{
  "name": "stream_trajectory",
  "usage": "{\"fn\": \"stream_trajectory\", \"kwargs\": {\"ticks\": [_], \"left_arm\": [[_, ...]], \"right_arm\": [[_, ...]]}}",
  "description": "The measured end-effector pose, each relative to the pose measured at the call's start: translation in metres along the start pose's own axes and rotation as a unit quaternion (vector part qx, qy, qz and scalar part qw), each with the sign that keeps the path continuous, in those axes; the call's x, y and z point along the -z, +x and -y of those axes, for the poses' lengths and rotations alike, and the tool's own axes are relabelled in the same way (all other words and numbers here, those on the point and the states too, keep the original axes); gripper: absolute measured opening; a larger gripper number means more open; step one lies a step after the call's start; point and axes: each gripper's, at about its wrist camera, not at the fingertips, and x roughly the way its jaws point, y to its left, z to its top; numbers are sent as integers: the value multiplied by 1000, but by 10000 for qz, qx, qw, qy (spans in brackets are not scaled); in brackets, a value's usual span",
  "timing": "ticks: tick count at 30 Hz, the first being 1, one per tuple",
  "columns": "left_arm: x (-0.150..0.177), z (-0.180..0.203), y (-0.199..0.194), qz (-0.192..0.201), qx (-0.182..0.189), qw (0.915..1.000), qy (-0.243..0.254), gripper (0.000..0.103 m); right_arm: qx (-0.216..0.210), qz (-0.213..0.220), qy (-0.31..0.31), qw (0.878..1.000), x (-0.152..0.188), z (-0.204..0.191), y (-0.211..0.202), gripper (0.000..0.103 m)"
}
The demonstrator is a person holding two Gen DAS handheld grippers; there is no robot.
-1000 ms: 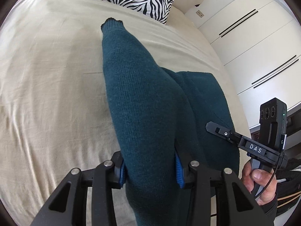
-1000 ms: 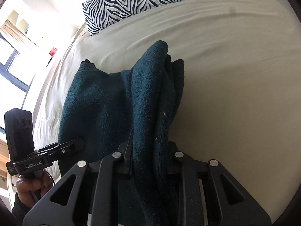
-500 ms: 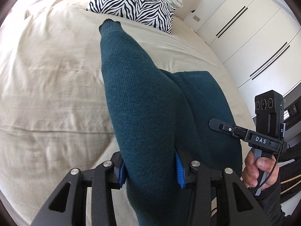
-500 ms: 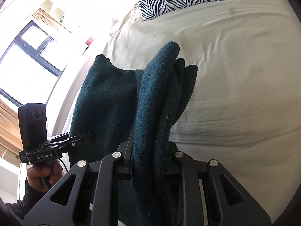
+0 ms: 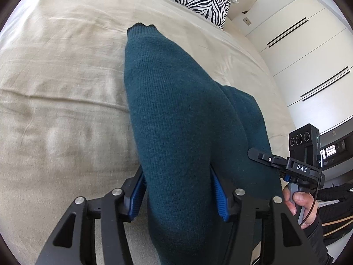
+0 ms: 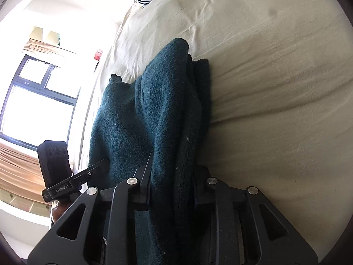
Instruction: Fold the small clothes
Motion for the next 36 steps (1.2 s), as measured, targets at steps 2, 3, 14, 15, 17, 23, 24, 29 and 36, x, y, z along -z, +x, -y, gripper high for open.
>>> {"fn": "stream_trajectory", "kwargs": {"ticks": [2, 3, 14, 15, 17, 23, 24, 29, 36], "left_arm": [[1, 1, 1, 41, 3, 10000, -39, 60], [3, 1, 0, 72, -20, 10000, -13, 60], [31, 39, -41, 861, -756, 9927, 387, 60], [34, 41, -48, 990, -799, 9912, 377, 60], [41, 44, -57, 1183, -829, 9889, 351, 62], [47, 43, -31, 864, -983, 9907, 363, 64], [50, 40, -29, 855, -960, 9912, 323, 65], [60, 40, -29, 964, -932, 9901, 410, 66], [75, 69, -81, 2071, -1457, 9638, 830, 81]], "right_arm": [[-86, 77, -42, 9999, 2, 5, 1, 23], [-113, 112, -79, 9998, 4, 5, 0, 23], [349, 1064, -223, 9935, 14, -37, -59, 31], [208, 1178, -274, 9924, 16, -43, -68, 31], [-117, 1234, -428, 9914, 19, -58, -80, 31], [-285, 516, -799, 9951, 39, -79, -40, 31], [-199, 356, -703, 9967, 42, -72, -30, 31], [-490, 480, -275, 9973, 61, -28, -23, 26], [505, 1409, -1133, 9822, 79, -68, -81, 29]]}}
